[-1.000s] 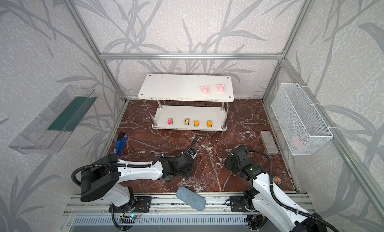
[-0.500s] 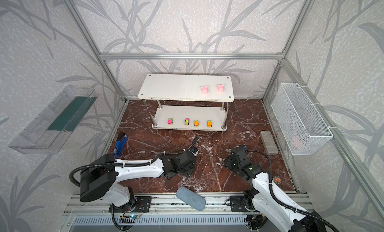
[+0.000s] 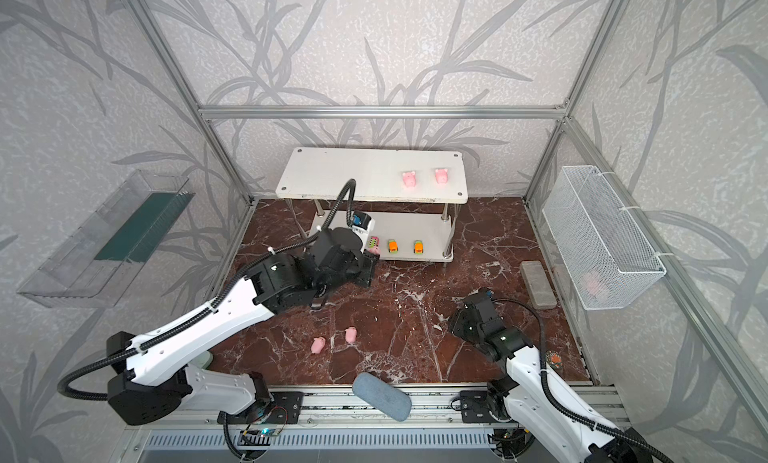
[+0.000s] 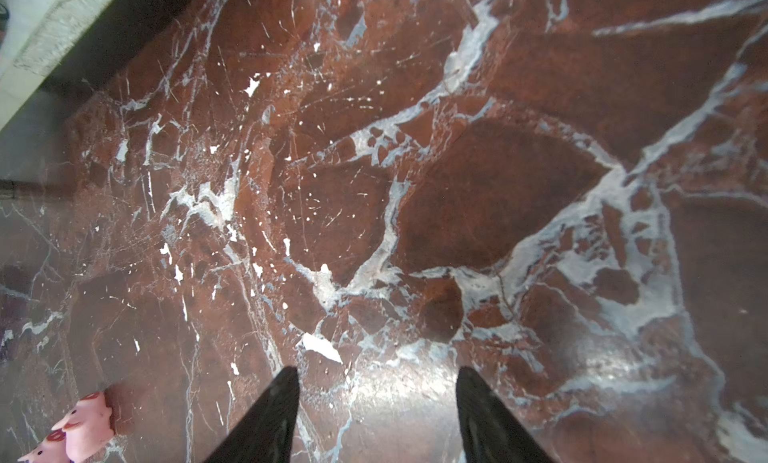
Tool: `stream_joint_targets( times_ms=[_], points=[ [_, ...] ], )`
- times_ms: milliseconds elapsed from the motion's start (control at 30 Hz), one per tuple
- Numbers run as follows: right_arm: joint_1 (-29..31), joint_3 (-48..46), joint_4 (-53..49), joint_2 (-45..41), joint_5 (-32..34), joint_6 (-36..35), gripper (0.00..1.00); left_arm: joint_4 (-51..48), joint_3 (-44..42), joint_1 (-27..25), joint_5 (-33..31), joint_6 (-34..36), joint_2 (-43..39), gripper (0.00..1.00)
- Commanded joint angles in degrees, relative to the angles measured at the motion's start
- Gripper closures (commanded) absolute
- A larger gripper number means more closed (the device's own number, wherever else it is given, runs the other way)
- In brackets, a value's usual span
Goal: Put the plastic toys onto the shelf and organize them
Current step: 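Lift the pink pig with the left gripper and carry it over the upper shelf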
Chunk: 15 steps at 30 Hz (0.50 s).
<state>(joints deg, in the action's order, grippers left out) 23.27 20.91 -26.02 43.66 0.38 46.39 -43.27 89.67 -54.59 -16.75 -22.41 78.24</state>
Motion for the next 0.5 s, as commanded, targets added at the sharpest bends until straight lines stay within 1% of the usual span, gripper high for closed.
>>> stream_joint_targets(
  times_ms=[0,233,367,467],
  points=[
    [-0.24,2.60,-1.58,-1.12,0.66,-2.79,0.39,-8.25,7.31,3.05,-3.52,3.25,2.24,0.71],
    [-0.24,4.12,-1.46,1.19,0.58,-4.02,0.39,-10.33,24.29,8.67,-2.19,6.41,11.03,0.70],
    [-0.24,4.49,-0.01,3.27,0.01,-4.39,0.39,-12.19,35.20,10.12,-1.35,7.35,18.38,0.70],
    [-0.26,4.59,1.35,5.11,-0.74,-4.47,0.39,-15.31,45.21,10.87,-2.50,7.99,24.98,0.70]
  ],
)
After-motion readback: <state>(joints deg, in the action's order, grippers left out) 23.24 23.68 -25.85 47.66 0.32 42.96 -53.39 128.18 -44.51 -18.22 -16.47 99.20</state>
